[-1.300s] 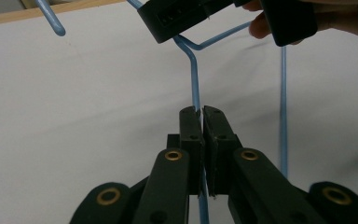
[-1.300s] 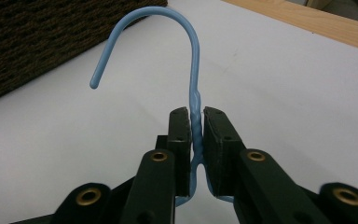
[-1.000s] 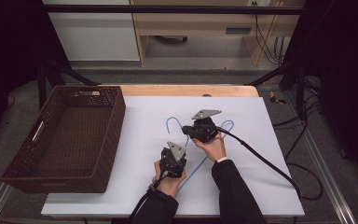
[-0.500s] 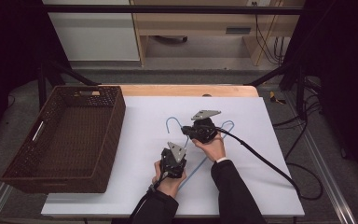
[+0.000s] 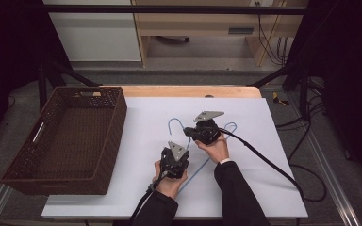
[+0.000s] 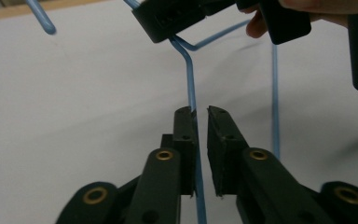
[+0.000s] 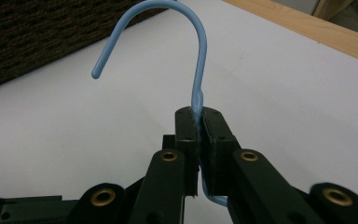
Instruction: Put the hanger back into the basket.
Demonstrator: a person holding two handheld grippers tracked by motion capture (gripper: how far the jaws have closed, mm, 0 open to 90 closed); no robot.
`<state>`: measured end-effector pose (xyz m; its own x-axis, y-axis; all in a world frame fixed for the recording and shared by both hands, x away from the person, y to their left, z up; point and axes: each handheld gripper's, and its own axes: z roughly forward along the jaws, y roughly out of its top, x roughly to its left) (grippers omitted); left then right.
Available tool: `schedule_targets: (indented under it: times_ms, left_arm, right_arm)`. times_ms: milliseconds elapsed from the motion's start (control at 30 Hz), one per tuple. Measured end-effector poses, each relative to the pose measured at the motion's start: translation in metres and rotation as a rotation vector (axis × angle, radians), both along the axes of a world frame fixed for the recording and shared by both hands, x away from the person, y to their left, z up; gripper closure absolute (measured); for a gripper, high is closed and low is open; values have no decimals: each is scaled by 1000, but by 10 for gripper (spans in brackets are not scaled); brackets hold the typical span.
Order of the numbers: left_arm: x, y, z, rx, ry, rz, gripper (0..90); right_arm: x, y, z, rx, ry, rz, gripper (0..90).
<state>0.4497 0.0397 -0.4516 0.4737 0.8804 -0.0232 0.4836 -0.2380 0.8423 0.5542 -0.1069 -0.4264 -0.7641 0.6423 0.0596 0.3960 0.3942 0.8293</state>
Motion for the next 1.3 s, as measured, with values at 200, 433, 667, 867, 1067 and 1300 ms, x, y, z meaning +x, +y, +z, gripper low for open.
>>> schedule_targets:
  times_ms: [200,433,667,867,1067,1300]
  left_arm:
    - [7,17,14,1,54,-66,559]
    - [24,17,20,39,148,-167,559]
    - [32,10,13,43,191,-183,753]
    - [33,9,13,22,202,-168,830]
    - [31,9,14,-22,193,-115,870]
    - [24,7,20,-27,151,-100,875]
  right_arm:
    - [-2,-1,3,4,-14,10,865]
    - [-5,-1,5,9,-21,18,865]
    - [-7,-3,8,8,-29,26,865]
    - [-8,-3,9,9,-34,21,864]
    - [-9,-8,12,30,-34,5,860]
    - [-20,-17,23,55,-70,-5,813]
